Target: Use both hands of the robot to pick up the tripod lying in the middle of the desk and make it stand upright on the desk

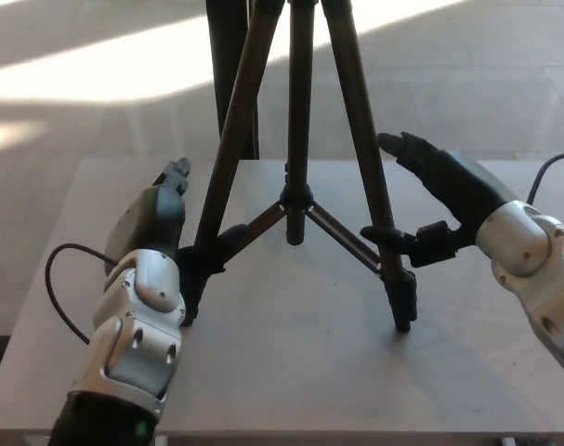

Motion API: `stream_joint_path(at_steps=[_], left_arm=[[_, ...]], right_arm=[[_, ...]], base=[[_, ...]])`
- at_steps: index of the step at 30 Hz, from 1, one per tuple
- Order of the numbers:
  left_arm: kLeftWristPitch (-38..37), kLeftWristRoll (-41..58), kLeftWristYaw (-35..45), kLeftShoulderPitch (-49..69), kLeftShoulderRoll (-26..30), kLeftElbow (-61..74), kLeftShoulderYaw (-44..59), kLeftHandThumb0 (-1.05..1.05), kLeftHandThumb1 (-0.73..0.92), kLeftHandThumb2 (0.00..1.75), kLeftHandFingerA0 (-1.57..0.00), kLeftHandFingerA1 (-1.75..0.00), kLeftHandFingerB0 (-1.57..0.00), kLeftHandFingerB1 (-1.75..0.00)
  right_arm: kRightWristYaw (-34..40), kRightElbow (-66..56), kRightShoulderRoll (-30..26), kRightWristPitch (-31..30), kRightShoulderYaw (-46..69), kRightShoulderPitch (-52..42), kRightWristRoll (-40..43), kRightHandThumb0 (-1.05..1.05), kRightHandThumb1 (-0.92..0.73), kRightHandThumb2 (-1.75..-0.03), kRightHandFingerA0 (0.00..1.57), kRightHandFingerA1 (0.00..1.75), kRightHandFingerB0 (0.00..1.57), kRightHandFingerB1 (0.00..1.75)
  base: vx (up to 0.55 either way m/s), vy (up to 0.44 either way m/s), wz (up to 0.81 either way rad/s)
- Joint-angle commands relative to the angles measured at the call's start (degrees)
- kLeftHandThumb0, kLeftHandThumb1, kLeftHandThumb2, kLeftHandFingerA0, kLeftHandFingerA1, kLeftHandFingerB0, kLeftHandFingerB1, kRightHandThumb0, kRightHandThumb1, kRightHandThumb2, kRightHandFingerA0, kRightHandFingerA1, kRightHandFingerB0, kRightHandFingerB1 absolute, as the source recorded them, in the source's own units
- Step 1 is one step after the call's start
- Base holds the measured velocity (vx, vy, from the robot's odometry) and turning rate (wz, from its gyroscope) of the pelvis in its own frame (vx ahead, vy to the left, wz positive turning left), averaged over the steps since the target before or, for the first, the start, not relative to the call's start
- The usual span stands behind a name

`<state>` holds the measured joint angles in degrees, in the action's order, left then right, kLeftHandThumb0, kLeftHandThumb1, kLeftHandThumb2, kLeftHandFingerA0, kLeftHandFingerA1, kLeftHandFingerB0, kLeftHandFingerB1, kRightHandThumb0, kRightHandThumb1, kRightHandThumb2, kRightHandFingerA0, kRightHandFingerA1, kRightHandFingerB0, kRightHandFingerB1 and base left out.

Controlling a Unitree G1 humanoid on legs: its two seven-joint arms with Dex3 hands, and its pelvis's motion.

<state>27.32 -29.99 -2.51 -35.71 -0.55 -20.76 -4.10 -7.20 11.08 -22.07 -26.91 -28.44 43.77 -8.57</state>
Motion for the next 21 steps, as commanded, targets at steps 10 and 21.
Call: stream_joint_path(at_steps=[10, 21], left_arm=[[4.45, 10.46, 16.02, 12.40, 10.09, 18.70, 5.04, -1.03, 0.70, 0.62, 0.00, 0.00, 0.00, 0.00], [-2.87, 31.04, 27.57, 36.71, 21.13, 29.21, 38.57, -1.01, 0.65, 0.97, 0.00, -0.20, 0.00, -0.07]], right_arm=[[-16.18, -17.64, -10.84, -13.54, 16.53, -14.75, 8.60, -1.05, -0.67, -0.63, 0.00, 0.00, 0.00, 0.00], [-25.14, -17.78, -20.82, -2.59, 63.84, -43.96, 18.49, -0.98, -0.76, -0.64, 0.00, 0.00, 0.00, 0.00]], base=[[0.00, 0.000, 0.00], [0.00, 0.000, 0.00]])
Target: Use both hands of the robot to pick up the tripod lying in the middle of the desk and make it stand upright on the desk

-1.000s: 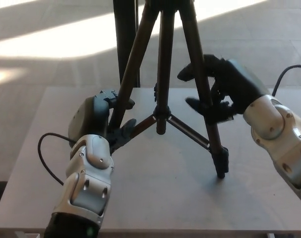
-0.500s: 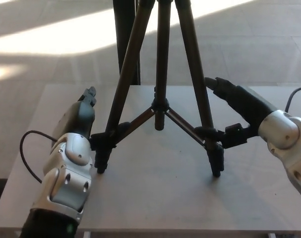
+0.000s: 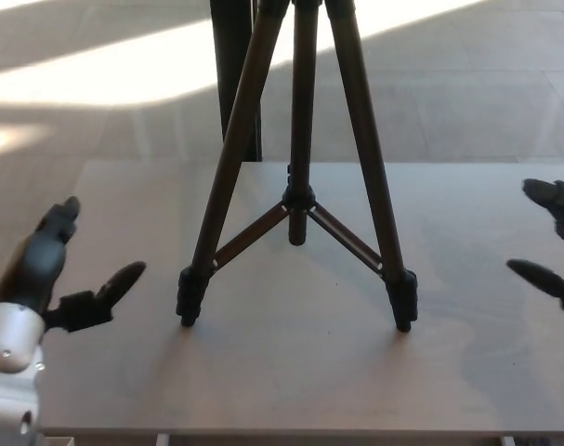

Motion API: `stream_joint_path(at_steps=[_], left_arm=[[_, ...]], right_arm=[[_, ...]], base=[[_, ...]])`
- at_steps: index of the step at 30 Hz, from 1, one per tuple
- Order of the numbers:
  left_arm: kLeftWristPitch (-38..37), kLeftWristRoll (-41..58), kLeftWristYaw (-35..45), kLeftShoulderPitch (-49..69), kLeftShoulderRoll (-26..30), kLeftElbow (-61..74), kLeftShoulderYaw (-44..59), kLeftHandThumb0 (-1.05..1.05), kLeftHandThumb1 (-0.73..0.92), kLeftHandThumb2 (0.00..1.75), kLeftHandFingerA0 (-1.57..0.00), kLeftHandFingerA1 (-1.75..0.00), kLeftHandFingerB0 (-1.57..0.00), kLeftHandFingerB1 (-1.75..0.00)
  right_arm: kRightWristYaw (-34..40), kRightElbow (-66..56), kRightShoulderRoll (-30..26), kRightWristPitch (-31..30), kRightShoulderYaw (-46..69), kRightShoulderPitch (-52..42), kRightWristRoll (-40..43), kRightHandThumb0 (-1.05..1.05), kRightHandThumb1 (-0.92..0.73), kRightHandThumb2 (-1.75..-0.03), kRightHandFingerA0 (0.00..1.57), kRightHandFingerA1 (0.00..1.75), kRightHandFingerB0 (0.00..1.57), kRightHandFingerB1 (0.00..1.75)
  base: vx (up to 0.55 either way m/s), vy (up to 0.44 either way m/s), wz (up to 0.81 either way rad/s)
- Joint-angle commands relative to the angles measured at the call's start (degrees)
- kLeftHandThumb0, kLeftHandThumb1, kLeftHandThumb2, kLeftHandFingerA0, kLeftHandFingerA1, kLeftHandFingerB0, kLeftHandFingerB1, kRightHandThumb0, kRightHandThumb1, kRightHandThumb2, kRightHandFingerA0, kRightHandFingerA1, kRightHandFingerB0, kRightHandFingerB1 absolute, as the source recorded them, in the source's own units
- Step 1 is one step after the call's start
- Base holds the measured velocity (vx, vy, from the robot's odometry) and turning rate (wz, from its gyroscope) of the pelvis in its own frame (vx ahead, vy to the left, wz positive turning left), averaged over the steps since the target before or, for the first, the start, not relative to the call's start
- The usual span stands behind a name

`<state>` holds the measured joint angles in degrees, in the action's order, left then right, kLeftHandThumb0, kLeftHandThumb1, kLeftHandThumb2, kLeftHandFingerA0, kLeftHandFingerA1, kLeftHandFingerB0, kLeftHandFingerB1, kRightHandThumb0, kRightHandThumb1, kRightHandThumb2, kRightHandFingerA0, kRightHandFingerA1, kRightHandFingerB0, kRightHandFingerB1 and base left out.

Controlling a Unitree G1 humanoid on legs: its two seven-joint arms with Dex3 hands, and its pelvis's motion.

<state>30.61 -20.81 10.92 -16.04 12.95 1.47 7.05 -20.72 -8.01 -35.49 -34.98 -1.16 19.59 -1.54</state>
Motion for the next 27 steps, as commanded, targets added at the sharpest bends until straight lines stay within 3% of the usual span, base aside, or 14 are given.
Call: stream_joint_path(at_steps=[1, 5, 6, 12, 14, 15, 16, 19, 20, 21, 23, 25, 26, 27], left_arm=[[-6.17, 22.77, 14.55, 18.64, 7.92, 7.04, 29.86, -1.05, 0.70, 1.00, 0.00, -0.18, 0.00, -0.07], [-3.81, 27.66, 11.29, 23.56, 6.74, 5.40, 45.59, -1.02, 0.72, 1.07, 0.00, -0.24, 0.00, -0.11], [-4.17, 28.53, 11.17, 24.33, 7.19, 4.23, 48.02, -1.05, 0.76, 1.09, 0.00, -0.19, 0.00, -0.10], [-10.10, 37.21, 11.28, 30.75, 9.43, -12.02, 64.22, -1.05, 0.75, 1.09, 0.00, -0.26, 0.00, -0.14], [-25.99, 35.82, 8.55, 35.65, 15.37, -40.46, 63.39, -1.05, 0.69, 1.06, 0.00, -0.27, 0.00, -0.10], [-26.87, 35.92, 8.58, 35.97, 15.57, -42.05, 63.47, -1.05, 0.69, 1.06, 0.00, -0.27, 0.00, -0.10], [-27.93, 36.82, 8.18, 36.38, 16.12, -46.52, 63.98, -1.05, 0.65, 1.03, 0.00, -0.21, 0.00, -0.03], [-28.69, 39.19, 3.68, 37.35, 17.50, -60.55, 65.56, -1.03, 0.64, 1.03, 0.00, -0.11, 0.00, 0.00], [-27.94, 39.32, 3.16, 37.92, 16.66, -60.12, 65.92, -0.83, 0.80, 0.64, 0.00, -0.17, 0.00, -0.12], [-24.38, 38.40, 2.57, 40.29, 12.36, -52.91, 66.14, -0.82, 0.66, 1.01, 0.00, -0.37, 0.00, -0.24], [-19.50, 34.93, 2.59, 45.05, 4.96, -40.32, 63.97, -0.78, 0.65, 1.00, 0.00, -0.38, 0.00, -0.31], [-10.85, 32.35, 2.04, 49.37, 0.09, -33.85, 62.42, -0.68, 0.85, 0.66, 0.00, -0.61, -0.04, -0.56], [-10.11, 31.26, 2.62, 50.26, 0.33, -34.25, 61.19, -0.71, 0.67, 1.02, -0.01, -0.59, -0.13, -0.61], [-9.61, 29.76, 3.62, 51.62, 0.61, -34.99, 59.32, -0.71, 0.67, 1.02, -0.01, -0.59, -0.13, -0.61]], right_arm=[[-11.83, 2.49, -7.67, 6.66, 39.42, -21.65, 11.21, -1.01, -0.72, -0.69, 0.00, 0.00, 0.00, 0.00], [-8.40, 5.35, -4.31, 9.44, 55.72, -31.15, 11.22, -0.94, -0.76, -0.63, 0.00, 0.00, 0.00, 0.00], [-7.13, 5.72, -3.43, 10.11, 57.86, -33.23, 10.72, -1.05, -0.67, -1.05, 0.00, 0.18, 0.00, 0.03], [5.22, 15.79, 1.42, 16.02, 70.71, -40.84, 11.78, -0.98, -0.64, -0.96, 0.00, 0.13, 0.07, 0.03], [14.45, 27.41, 5.41, 27.97, 70.75, -43.58, 13.07, -0.75, -0.71, -0.61, 0.00, 0.16, 0.08, 0.30], [14.79, 28.10, 5.48, 28.64, 70.71, -43.81, 13.08, -0.75, -0.71, -0.61, 0.00, 0.16, 0.08, 0.30], [16.16, 31.83, 5.72, 31.47, 69.69, -43.82, 13.34, -0.84, -0.56, -0.94, 0.00, 0.28, 0.09, 0.39], [21.60, 46.84, 5.92, 39.92, 66.40, -41.92, 14.99, -0.84, -0.52, -0.92, 0.03, 0.31, 0.13, 0.44], [21.70, 48.42, 6.09, 40.55, 66.15, -41.64, 15.46, -0.88, -0.51, -0.94, 0.03, 0.25, 0.12, 0.41], [22.00, 48.28, 8.04, 40.29, 65.93, -41.46, 16.06, -0.85, -0.52, -0.94, 0.03, 0.30, 0.11, 0.42], [23.08, 45.91, 11.49, 38.55, 66.36, -41.14, 16.82, -0.81, -0.50, -0.93, 0.01, 0.33, 0.11, 0.45], [23.56, 50.50, 11.83, 36.52, 66.08, -39.74, 18.17, -0.83, -0.54, -0.96, 0.00, 0.31, 0.11, 0.41], [24.63, 50.83, 11.95, 35.24, 65.55, -39.62, 17.54, -0.81, -0.72, -0.62, 0.01, 0.41, 0.14, 0.36], [25.96, 51.50, 11.90, 33.61, 65.06, -39.70, 16.76, -0.81, -0.72, -0.62, 0.01, 0.41, 0.14, 0.36]], base=[[0.00, 0.000, 0.00], [0.00, 0.000, 0.00], [0.00, 0.000, 0.00], [0.00, 0.000, 0.00], [0.00, 0.000, 0.00], [0.00, 0.000, 0.00], [0.00, 0.000, 0.00], [0.00, 0.000, 0.00], [0.00, 0.000, 0.00], [0.00, 0.000, 0.00], [0.00, 0.000, 0.00], [0.00, 0.000, 0.00], [0.00, 0.000, 0.00], [0.00, 0.000, 0.00]])
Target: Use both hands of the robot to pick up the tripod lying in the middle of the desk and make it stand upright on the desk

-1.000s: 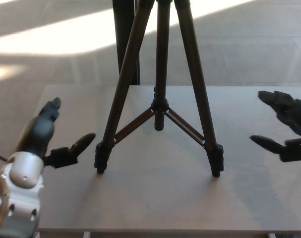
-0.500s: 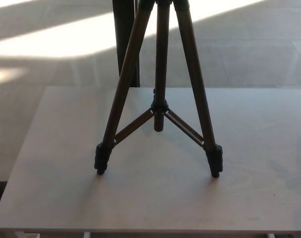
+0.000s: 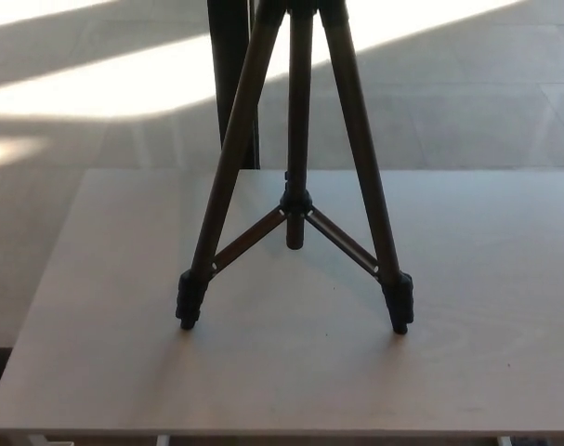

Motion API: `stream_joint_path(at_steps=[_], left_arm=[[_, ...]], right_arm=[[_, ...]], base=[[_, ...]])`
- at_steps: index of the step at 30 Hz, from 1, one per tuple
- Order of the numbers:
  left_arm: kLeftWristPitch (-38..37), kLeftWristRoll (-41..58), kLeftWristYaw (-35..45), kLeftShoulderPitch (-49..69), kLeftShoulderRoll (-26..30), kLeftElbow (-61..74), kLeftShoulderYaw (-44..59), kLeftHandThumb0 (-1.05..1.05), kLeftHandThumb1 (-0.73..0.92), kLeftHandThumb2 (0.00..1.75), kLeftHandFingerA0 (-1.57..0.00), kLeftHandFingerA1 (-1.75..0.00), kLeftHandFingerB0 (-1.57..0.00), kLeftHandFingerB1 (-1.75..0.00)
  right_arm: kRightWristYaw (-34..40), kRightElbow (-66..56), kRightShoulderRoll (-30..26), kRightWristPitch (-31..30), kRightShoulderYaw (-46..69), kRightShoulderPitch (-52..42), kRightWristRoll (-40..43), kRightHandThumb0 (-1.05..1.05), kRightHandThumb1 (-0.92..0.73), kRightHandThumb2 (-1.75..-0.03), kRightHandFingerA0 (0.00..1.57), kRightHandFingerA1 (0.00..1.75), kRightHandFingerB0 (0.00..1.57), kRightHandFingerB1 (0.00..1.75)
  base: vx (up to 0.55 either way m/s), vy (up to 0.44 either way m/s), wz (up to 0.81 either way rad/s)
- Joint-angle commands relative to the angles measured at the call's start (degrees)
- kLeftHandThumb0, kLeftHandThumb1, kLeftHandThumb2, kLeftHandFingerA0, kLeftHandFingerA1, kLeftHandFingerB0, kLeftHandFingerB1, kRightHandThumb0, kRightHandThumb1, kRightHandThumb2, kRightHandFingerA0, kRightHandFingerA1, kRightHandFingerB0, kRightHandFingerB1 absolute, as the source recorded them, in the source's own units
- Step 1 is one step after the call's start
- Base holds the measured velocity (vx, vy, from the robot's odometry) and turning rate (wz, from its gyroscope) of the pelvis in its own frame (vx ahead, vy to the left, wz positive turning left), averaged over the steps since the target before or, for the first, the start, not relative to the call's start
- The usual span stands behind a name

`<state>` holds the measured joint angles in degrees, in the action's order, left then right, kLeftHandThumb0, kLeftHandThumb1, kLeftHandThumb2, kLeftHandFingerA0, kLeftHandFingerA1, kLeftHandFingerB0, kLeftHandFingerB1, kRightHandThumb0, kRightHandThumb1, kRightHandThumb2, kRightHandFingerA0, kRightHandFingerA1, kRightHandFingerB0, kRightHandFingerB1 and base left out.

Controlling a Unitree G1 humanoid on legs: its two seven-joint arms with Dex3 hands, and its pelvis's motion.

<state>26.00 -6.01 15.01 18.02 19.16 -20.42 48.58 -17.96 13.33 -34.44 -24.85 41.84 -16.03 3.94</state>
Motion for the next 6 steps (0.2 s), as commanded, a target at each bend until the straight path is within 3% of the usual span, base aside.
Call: stream_joint_path(at_steps=[1, 3, 4, 5, 6], left_arm=[[-5.83, 14.12, 0.10, 18.98, -6.09, -13.29, 16.72, -0.71, 0.86, 0.65, 0.00, -0.67, -0.07, -0.58], [-6.73, 12.40, -0.58, 20.07, -6.44, -14.88, 14.85, -0.74, 0.86, 0.73, -0.07, -0.74, -0.05, -0.59], [-5.68, 11.62, 0.62, 20.96, -6.76, -13.88, 13.29, -0.39, 0.54, 1.12, -0.09, -0.59, -0.07, -0.58], [-5.84, 11.62, 1.42, 21.16, -6.90, -13.93, 12.59, -0.74, 0.86, 0.65, -0.19, -0.75, -0.09, -0.59], [-5.84, 11.62, 1.42, 21.16, -6.90, -13.93, 12.59, -0.74, 0.86, 0.65, -0.19, -0.75, -0.09, -0.59]], right_arm=[[22.62, 29.54, 11.62, 23.69, 21.53, -5.27, 10.61, -0.79, -0.58, -0.98, 0.00, 0.37, 0.10, 0.42], [18.31, 28.01, 14.37, 23.64, 21.46, -5.95, 12.20, -0.84, -0.59, -0.98, 0.00, 0.21, 0.06, 0.37], [16.82, 27.96, 15.91, 22.69, 21.01, -6.20, 12.57, -0.80, -0.56, -0.95, 0.04, 0.51, 0.07, 0.41], [15.15, 28.73, 16.33, 22.52, 20.89, -6.27, 12.92, -0.81, -0.58, -0.98, 0.01, 0.40, 0.10, 0.33], [15.15, 28.73, 16.33, 22.52, 20.89, -6.27, 12.92, -0.81, -0.58, -0.98, 0.01, 0.40, 0.10, 0.33]], base=[[0.00, 0.000, 0.00], [0.00, 0.000, 0.00], [0.00, 0.000, 0.00], [0.00, 0.000, 0.00], [0.00, 0.000, 0.00]])
